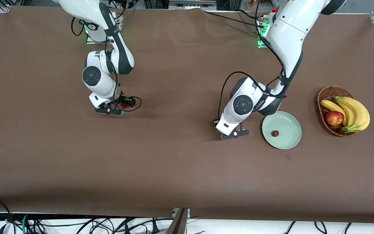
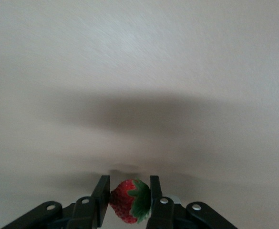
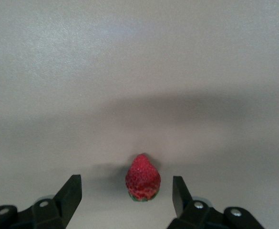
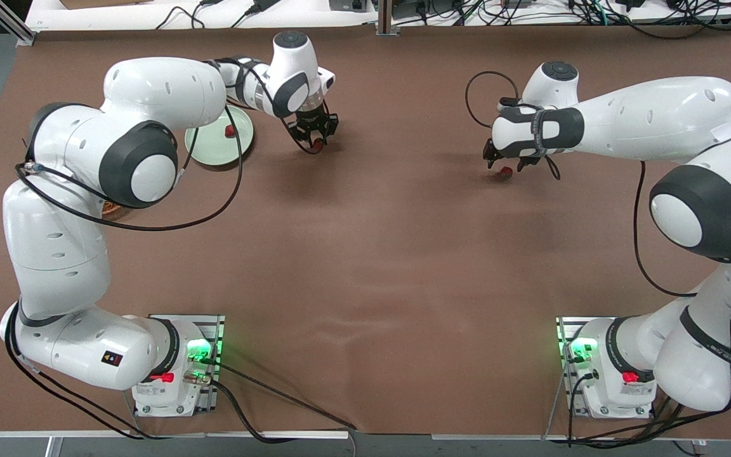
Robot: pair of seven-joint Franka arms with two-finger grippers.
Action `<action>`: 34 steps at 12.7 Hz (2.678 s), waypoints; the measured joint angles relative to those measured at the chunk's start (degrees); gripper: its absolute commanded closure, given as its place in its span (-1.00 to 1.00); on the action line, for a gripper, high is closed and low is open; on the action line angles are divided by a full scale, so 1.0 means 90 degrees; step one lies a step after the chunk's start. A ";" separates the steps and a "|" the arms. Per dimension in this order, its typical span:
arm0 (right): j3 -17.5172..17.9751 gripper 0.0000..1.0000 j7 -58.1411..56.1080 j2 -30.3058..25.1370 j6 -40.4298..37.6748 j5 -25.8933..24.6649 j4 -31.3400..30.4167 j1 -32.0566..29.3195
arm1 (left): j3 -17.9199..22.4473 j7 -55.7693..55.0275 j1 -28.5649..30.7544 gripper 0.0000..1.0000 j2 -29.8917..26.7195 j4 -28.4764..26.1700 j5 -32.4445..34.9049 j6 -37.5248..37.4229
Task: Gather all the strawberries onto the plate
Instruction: 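Lower the second strawberry onto the plate and open the left gripper, then carry the third strawberry toward the left gripper with the right gripper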
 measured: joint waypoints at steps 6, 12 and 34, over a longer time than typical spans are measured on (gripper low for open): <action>-0.0001 -0.70 -0.0033 0.0221 0.0229 0.0000 -0.0030 -0.0003 | 0.0102 0.3578 0.1170 0.70 -0.0410 0.0060 0.0018 -0.0785; -0.0001 -0.49 -0.0070 0.0256 0.0248 0.0000 -0.0042 -0.0003 | 0.0112 0.7014 0.2417 0.24 -0.0411 0.0047 0.0019 -0.1031; 0.2265 0.67 0.3842 0.3849 0.1162 0.0501 0.6266 0.0122 | -0.0299 0.5188 0.2487 -1.00 -0.1099 0.0120 -0.0348 -0.2345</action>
